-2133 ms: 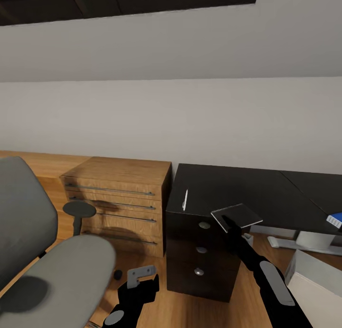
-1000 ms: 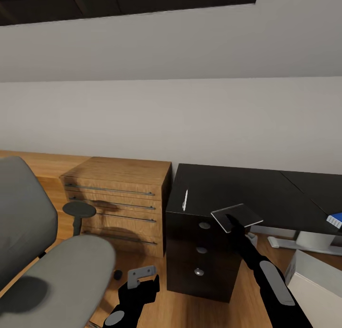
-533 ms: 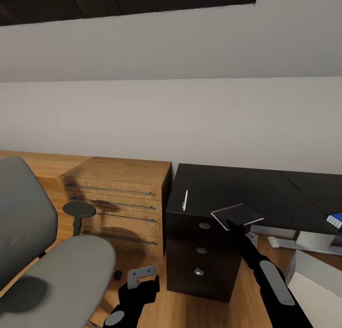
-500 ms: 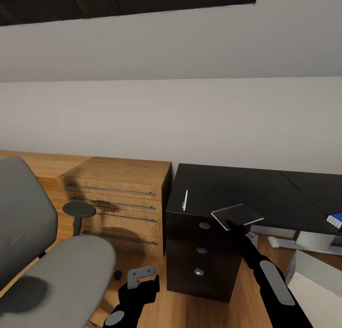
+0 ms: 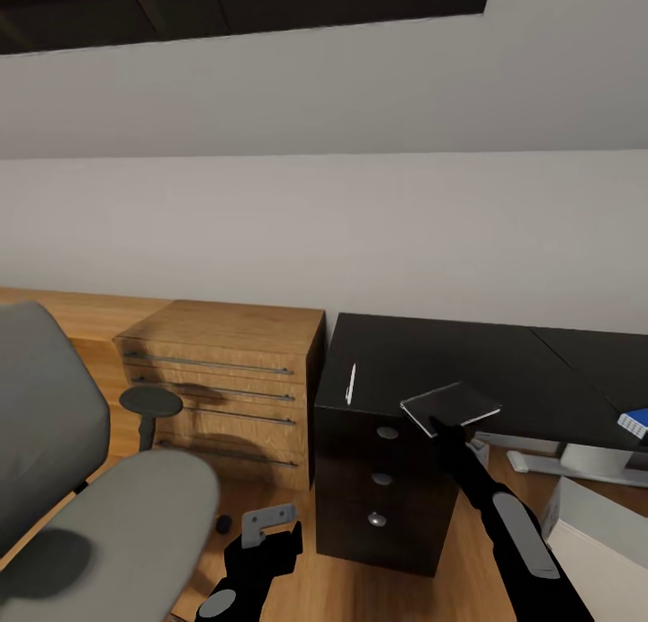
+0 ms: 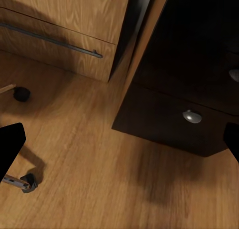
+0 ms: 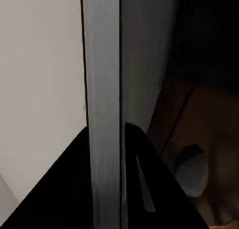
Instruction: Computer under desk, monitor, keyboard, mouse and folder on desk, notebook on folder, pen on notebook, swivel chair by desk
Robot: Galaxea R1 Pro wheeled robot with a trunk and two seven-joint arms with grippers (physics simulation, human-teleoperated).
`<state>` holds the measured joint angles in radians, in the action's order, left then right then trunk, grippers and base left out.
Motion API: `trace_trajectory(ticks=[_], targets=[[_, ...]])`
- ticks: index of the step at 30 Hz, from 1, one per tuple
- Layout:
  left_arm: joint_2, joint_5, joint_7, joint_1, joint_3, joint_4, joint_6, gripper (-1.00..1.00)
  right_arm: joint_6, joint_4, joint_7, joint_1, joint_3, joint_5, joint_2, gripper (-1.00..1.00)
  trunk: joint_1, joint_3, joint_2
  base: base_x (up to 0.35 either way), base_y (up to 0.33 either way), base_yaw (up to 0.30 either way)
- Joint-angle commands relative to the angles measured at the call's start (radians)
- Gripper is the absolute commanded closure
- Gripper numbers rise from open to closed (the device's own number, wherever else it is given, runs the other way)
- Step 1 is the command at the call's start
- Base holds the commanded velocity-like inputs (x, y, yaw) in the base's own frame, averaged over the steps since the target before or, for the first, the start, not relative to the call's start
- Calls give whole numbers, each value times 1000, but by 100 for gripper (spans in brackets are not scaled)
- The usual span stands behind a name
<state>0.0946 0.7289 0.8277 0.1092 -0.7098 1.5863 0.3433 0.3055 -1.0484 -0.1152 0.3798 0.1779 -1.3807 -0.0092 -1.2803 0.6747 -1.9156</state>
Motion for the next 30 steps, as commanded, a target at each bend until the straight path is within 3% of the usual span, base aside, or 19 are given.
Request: trace_trajectory(ticks=[1,3,14,28,30], targets=[[1,5,8,1,-2,1,3,-100,7,-15,1,1,2,-8,0,100,4,-2,7,0,0,0],[1,5,8,1,-2,1,3,-100,10,-75,3,-1,3,-8,1,100,12,-8,21,0,0,0],[1,4,8,1,-1,0,4,-100,13,-151,28,-3,6,-7,-9,100,54,-43,98,0,0,0],[1,3,9,1,-2,0,3,-100,7,-166,64,-4,16,-12,-29,100,54,-43,98,-7,-37,-42],[1,3,11,1,-3,0,3,-100,8,-166,65,-4,39,-12,-29,100,54,-43,98,-22,-276,-240]])
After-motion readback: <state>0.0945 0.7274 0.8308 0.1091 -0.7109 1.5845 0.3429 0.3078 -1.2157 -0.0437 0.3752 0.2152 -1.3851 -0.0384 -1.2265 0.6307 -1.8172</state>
